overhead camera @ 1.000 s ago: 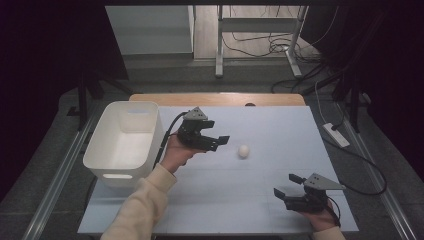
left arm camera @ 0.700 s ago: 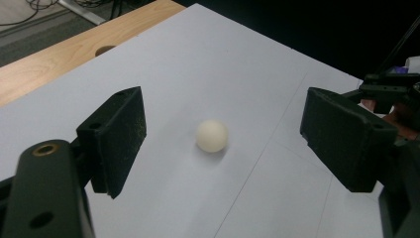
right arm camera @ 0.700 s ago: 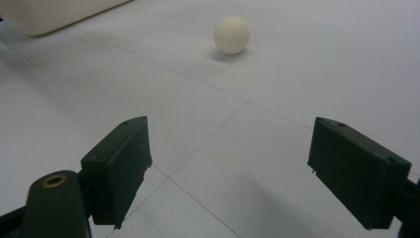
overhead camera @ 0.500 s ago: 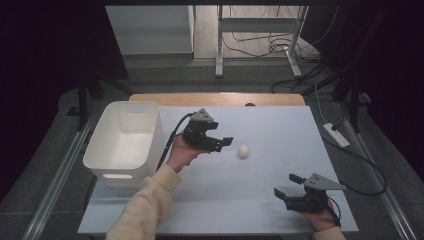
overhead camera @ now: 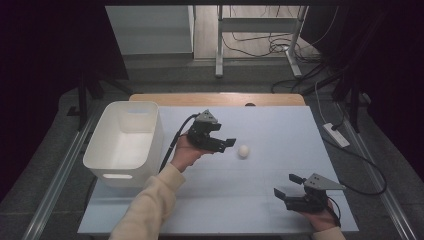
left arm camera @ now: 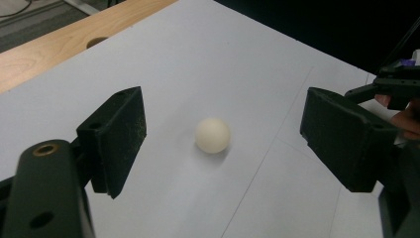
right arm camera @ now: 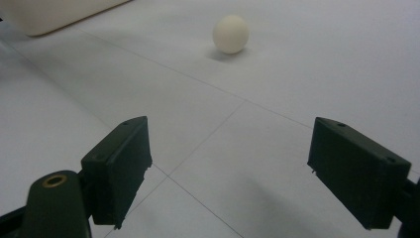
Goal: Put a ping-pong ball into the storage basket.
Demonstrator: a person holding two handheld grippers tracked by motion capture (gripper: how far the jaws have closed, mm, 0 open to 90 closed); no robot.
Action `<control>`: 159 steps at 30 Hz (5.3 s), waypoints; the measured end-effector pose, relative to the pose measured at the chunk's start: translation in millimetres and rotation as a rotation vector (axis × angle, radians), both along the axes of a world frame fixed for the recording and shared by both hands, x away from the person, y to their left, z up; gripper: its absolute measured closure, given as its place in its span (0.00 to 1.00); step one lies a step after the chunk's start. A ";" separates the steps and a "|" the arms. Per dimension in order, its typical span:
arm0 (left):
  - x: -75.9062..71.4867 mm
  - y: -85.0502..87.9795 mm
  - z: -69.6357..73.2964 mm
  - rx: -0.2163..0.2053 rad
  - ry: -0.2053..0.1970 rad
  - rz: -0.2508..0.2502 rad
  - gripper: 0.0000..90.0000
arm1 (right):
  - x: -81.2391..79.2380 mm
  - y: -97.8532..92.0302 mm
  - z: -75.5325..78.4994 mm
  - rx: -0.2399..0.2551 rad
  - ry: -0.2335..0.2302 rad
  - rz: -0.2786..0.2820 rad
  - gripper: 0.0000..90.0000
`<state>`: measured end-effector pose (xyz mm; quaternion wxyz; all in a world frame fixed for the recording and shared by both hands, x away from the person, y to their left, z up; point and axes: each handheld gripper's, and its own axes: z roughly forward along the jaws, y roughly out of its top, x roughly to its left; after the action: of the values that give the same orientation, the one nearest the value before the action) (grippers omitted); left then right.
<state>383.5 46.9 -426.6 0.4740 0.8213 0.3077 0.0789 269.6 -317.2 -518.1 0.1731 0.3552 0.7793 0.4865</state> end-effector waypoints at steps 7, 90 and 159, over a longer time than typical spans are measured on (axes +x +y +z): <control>2.1 -4.2 -3.6 0.004 0.006 -0.001 0.21 | -0.1 -0.2 -0.1 0.000 0.001 0.000 0.18; 21.0 -47.0 -40.7 0.085 0.057 -0.029 0.21 | 0.3 -0.4 -0.2 0.000 0.001 -0.002 0.18; 44.5 -75.0 -84.3 0.162 0.136 -0.031 0.22 | 0.5 -1.8 -1.0 0.003 0.002 -0.002 0.19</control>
<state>428.0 -28.2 -510.9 0.3853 0.8649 0.3192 0.0400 270.1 -319.0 -519.1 0.1721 0.3567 0.7784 0.4871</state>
